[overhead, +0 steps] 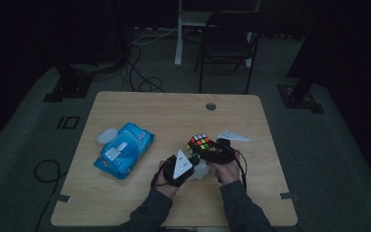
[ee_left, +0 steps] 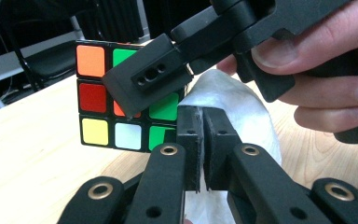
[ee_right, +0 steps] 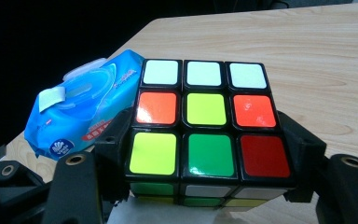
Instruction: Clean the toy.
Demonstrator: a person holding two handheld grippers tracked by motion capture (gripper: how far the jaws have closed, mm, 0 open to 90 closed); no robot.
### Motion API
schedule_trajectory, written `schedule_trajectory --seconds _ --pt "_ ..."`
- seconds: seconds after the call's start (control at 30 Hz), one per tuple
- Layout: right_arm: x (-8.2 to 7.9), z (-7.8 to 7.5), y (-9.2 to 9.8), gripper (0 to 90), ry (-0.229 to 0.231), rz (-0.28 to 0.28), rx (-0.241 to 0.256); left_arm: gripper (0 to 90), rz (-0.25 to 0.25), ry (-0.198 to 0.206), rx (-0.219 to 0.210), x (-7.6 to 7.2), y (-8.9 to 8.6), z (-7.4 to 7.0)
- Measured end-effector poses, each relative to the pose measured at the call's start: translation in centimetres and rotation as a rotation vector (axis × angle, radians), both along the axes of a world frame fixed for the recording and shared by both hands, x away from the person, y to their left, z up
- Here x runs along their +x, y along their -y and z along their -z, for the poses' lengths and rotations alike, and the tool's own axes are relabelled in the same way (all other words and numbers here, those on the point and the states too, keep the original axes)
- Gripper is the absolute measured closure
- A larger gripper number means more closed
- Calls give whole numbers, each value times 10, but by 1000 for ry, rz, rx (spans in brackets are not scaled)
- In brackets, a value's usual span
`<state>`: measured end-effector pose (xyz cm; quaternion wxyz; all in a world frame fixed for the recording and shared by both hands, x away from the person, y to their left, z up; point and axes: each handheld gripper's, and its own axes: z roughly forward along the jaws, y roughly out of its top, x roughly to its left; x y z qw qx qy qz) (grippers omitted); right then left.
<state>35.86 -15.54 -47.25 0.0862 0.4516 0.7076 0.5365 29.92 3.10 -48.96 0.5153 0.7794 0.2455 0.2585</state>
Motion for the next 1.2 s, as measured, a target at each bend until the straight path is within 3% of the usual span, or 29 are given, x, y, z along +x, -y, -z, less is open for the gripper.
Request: schedule_trajectory --seconds 0.4,1.2 --pt "0 3 -2 338 -39 -19 64 875 -8 13 -24 1 8 -1" --pt "0 2 4 338 -48 12 87 874 -41 49 -43 -5 8 -2"
